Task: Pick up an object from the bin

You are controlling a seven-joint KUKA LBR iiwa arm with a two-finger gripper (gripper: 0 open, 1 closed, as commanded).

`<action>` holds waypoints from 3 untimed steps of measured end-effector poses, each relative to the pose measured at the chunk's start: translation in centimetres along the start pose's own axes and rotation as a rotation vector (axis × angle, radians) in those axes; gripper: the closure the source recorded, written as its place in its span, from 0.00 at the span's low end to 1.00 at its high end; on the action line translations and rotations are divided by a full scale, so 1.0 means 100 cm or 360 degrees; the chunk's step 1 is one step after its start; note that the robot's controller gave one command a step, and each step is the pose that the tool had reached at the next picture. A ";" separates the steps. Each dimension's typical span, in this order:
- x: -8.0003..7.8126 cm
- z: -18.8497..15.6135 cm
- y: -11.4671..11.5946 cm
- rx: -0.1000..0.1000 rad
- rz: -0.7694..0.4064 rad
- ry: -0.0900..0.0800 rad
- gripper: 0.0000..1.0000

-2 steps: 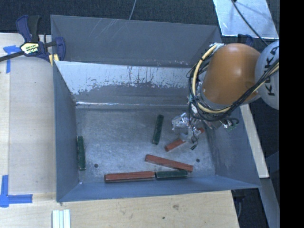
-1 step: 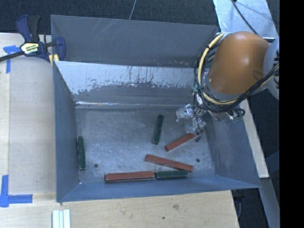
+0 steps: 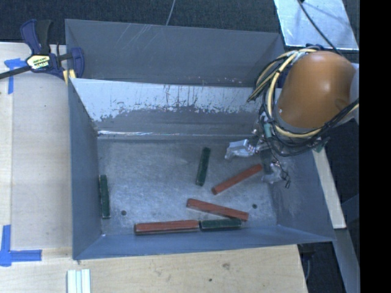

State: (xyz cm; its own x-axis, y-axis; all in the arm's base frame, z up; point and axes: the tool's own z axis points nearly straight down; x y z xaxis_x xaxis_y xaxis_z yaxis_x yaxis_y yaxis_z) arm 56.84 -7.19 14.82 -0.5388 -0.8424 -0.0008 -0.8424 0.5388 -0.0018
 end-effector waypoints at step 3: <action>-0.057 0.075 -0.006 0.0000 -0.0307 -0.0005 1.00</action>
Offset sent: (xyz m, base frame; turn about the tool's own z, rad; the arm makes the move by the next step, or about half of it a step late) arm -0.0102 0.0233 -0.0742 0.0601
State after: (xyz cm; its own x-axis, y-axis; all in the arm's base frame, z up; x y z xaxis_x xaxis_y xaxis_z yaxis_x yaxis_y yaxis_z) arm 60.47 -2.72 7.29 -0.3671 -0.9302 -0.0033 -0.9302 0.3671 -0.0022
